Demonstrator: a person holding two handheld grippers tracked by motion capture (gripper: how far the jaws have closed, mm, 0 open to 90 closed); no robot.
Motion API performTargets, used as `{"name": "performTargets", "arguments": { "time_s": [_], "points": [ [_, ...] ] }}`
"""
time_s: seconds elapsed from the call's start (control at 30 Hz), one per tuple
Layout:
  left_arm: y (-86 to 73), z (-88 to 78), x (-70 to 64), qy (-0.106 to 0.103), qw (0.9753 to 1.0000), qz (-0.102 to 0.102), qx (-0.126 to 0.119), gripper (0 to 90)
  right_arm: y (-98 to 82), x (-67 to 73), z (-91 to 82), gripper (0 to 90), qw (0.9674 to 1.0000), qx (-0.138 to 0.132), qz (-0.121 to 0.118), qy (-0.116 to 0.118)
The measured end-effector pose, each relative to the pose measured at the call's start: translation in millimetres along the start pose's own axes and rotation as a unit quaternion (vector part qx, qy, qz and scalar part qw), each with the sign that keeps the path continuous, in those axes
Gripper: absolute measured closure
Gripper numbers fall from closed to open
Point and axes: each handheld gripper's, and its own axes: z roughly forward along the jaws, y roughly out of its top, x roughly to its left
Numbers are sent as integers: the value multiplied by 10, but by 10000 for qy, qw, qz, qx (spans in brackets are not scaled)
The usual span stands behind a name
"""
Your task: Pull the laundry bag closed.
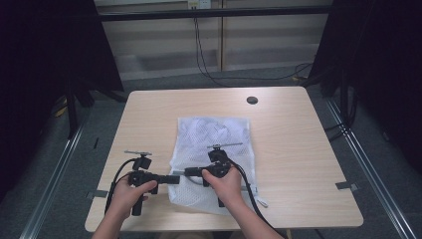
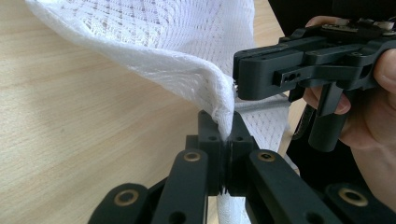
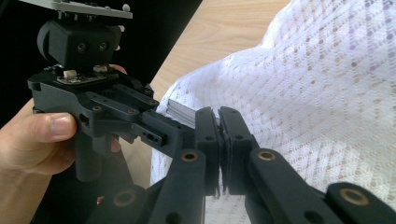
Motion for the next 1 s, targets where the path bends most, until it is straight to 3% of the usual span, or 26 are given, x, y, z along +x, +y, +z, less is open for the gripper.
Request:
{"name": "performTargets", "arguments": {
  "time_s": [0.33,0.6,0.87,0.93,1.0],
  "points": [
    [3,-15,0,-9,10000,16,-18,882,-7,6,-21,873,10000,-3,-67,11],
    [-1,-27,7,141,9999,-21,30,882,-26,-37,-54,873,9999,38,-61,-70],
    [7,-29,16,55,9999,-115,63,882,-28,-38,-81,874,10000,48,-68,-47],
    [7,-48,37,105,9999,-126,15,883,-28,-41,-91,873,9998,80,-98,-163],
    [1,-74,60,-28,9998,-209,-34,884,-28,-72,-117,873,9998,68,-65,-178]
  ]
}}
